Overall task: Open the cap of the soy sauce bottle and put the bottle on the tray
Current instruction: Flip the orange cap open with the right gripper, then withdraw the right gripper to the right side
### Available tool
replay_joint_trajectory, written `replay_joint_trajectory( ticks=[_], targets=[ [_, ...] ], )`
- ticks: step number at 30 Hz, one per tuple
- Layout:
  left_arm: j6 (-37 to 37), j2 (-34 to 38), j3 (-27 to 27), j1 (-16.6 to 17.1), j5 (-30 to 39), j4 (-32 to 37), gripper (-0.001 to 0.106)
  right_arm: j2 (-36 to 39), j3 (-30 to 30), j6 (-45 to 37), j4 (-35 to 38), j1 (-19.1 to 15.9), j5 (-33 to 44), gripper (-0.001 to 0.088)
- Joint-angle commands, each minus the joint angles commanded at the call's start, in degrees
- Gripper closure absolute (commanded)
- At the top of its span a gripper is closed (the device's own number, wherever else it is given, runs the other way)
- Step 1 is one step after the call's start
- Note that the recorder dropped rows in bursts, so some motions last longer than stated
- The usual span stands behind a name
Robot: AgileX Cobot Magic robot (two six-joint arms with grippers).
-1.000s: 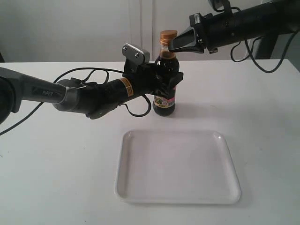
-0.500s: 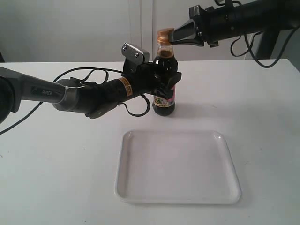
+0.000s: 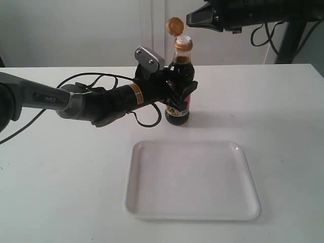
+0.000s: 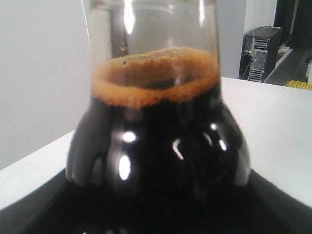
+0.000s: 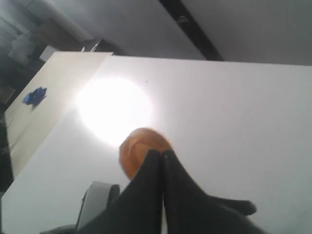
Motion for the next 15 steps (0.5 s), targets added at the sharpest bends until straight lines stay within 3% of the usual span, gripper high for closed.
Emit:
replay_joint_trajectory(
  ticks=[4,9,15],
  targets=[
    [0.0,0.0,0.0,0.0,0.0,0.0,0.105,-0.6,0.0,0.0,-2.1,-0.6,2.0,0.0868],
    [-0.6,0.0,0.0,0.0,0.0,0.0,0.105,-3.0,0.0,1.4,-12.3,-2.0,2.7,0.0868],
    [-2.1,0.0,0.0,0.0,-0.1,0.0,0.105,-6.8,0.0,9.6,-35.0,-2.2,2.8,0.0868]
  ],
)
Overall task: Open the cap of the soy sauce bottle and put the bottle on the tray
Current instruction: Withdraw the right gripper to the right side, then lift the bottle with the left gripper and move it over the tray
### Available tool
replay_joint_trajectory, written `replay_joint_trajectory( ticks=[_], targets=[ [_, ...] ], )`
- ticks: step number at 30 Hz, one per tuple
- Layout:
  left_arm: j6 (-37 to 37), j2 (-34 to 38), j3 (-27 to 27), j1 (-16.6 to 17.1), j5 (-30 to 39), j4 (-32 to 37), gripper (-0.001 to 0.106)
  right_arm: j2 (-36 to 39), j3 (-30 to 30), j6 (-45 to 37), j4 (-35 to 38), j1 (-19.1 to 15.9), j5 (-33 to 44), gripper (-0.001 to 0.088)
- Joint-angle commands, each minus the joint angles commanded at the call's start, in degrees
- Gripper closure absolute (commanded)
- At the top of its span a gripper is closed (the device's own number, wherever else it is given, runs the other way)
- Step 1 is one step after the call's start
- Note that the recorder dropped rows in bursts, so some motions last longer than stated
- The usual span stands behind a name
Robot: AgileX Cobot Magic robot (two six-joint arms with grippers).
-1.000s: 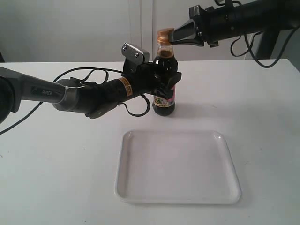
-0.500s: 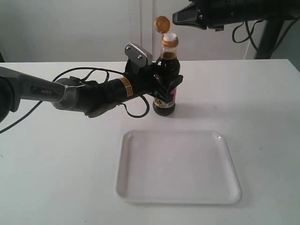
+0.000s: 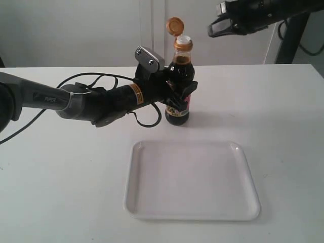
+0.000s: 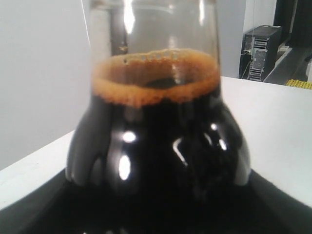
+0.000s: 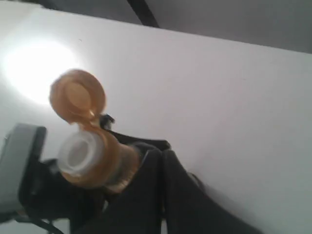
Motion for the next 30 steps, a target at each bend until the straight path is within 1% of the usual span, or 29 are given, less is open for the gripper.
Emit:
replay_joint_trajectory(
  ticks=[2,5,9,11,14,17,19,21,24,27,30],
  targets=[
    [-0.8,0.0,0.0,0.0,0.0,0.0,0.105,-1.2,0.0,3.6,-7.5,0.0,0.0,0.0868],
    [-1.0,0.0,0.0,0.0,0.0,0.0,0.105,-2.9,0.2,9.4,-16.4,0.0,0.0,0.0868],
    [-1.2,0.0,0.0,0.0,0.0,0.0,0.105,-5.0,0.2,15.7,-25.4,0.0,1.1,0.0868],
    [-2.7,0.0,0.0,0.0,0.0,0.1,0.105,-6.3,0.9,18.6,-29.4,0.0,1.6,0.0868],
    [-3.4,0.0,0.0,0.0,0.0,0.1,0.105,-9.2,5.0,21.4,-33.8,0.0,-0.5,0.0868],
    [-3.9,0.0,0.0,0.0,0.0,0.4,0.105,-13.0,11.5,23.6,-35.9,0.0,-4.5,0.0868],
    [-5.0,-0.1,0.0,0.0,0.0,1.9,0.105,-15.8,16.2,24.0,-35.9,0.0,-6.1,0.0868],
    [-5.0,-0.7,0.0,0.0,-0.2,3.5,0.105,-18.7,20.5,24.0,-35.4,0.0,-6.6,0.0868],
    [-4.6,-2.2,0.0,0.0,-0.7,3.6,0.105,-23.8,27.0,23.7,-33.4,0.0,-7.1,0.0868],
    [-4.6,-3.4,0.0,0.0,-1.1,3.5,0.105,-29.6,34.5,23.6,-33.3,0.0,-10.9,0.0868],
    [-4.6,-4.4,0.0,0.0,-1.1,3.5,0.105,-35.3,41.6,24.0,-33.3,0.0,-12.7,0.0868]
  ],
)
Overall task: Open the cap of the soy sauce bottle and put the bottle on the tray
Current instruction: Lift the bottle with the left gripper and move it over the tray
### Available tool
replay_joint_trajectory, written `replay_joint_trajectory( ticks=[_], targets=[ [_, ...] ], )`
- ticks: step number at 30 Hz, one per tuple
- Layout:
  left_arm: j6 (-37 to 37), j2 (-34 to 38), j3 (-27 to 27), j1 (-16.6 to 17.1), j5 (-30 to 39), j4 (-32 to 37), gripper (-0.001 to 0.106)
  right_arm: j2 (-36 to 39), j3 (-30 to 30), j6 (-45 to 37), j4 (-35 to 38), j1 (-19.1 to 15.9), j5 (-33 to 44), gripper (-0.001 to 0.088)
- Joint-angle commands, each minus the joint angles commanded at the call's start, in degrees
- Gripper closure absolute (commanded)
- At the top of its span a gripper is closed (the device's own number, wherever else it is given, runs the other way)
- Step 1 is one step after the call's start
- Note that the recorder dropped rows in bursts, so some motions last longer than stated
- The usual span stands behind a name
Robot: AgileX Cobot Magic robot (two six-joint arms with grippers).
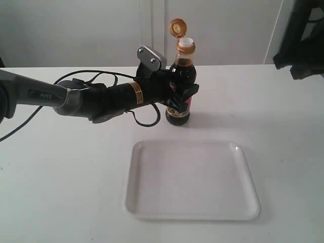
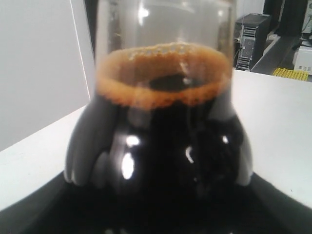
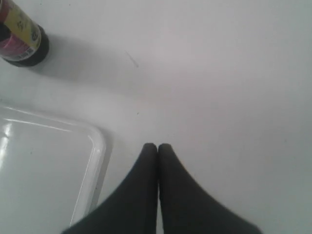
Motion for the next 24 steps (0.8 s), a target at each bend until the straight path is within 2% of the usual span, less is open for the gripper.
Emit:
replay_joint_trajectory(
  ticks=[5,9,12,16,24],
  targets=[
    [-0.4,-2.5,0.0,0.0,-1.1,0.5,0.105,-11.3,12.0,0.0,0.0,0.0,-4.9,0.0868],
    [-2.4,-5.6,0.3,0.0,-1.9,2.7,0.105,-14.4,21.2,0.0,0.1,0.0,-17.2,0.0868],
    [-2.5,-7.7,2.1,0.0,-2.3,2.7,0.105,-13.7,23.3,-0.4,2.5,0.0,-21.3,0.0868],
    [-4.6,-11.2,6.1,0.0,-7.0,2.1,0.105,-13.2,23.3,-0.4,2.8,0.0,-22.1,0.0868],
    [-6.5,-19.3,15.8,-0.2,-7.8,2.6,0.105,-12.5,23.4,-0.4,2.7,0.0,-23.3,0.0868]
  ],
)
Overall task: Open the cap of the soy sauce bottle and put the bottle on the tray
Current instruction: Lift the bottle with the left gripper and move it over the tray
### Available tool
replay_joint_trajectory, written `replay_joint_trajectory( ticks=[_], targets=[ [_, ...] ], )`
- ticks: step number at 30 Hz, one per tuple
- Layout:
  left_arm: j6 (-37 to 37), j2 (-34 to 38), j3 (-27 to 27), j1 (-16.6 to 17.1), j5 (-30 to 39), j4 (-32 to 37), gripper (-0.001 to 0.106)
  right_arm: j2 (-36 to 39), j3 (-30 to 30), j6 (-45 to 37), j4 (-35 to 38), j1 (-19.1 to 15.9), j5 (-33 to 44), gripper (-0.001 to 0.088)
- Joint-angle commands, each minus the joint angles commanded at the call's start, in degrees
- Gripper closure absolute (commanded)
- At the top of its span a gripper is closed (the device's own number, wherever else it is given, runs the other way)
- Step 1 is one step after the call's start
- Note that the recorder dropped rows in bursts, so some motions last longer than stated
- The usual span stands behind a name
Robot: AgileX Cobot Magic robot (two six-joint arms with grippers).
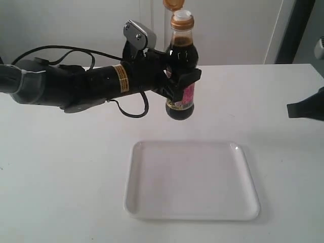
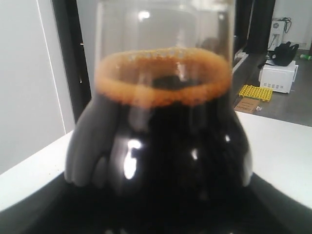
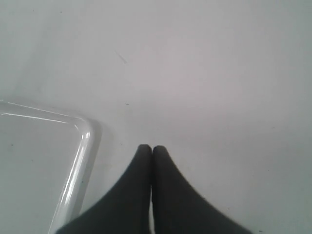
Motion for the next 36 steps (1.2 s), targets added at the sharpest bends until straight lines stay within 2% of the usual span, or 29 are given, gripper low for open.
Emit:
replay_joint_trajectory(
  ticks=[5,9,13,17,27,36],
  targets=[
    [0.7,-4.3,6.1,-2.2,-0.3,-0.2,0.105,1.8,0.0,0.0,0.0,0.0,-0.4,0.0868],
    [2.6,-5.7,8.4,-4.2,-0.2,-0.9,0.105,3.2,0.0,0.1,0.0,0.0,-0.8,0.0868],
    [5.3,-7.6,11.7,-8.0,-0.2,-2.7,0.105,5.1,0.0,0.1,0.0,0.0,-1.4,0.0868],
    [8.7,-7.6,14.3,-10.1,-4.6,-6.7,0.105,5.5,0.0,0.1,0.2,0.0,-1.6,0.0868],
    [16.0,-7.6,22.1,-10.6,-8.1,-10.6,0.105,5.5,0.0,0.4,1.0,0.0,-2.2,0.0868],
    [16.9,-5.4,22.7,-10.6,-8.2,-10.2,0.105,5.5,0.0,0.4,2.7,0.0,-2.6,0.0868]
  ],
)
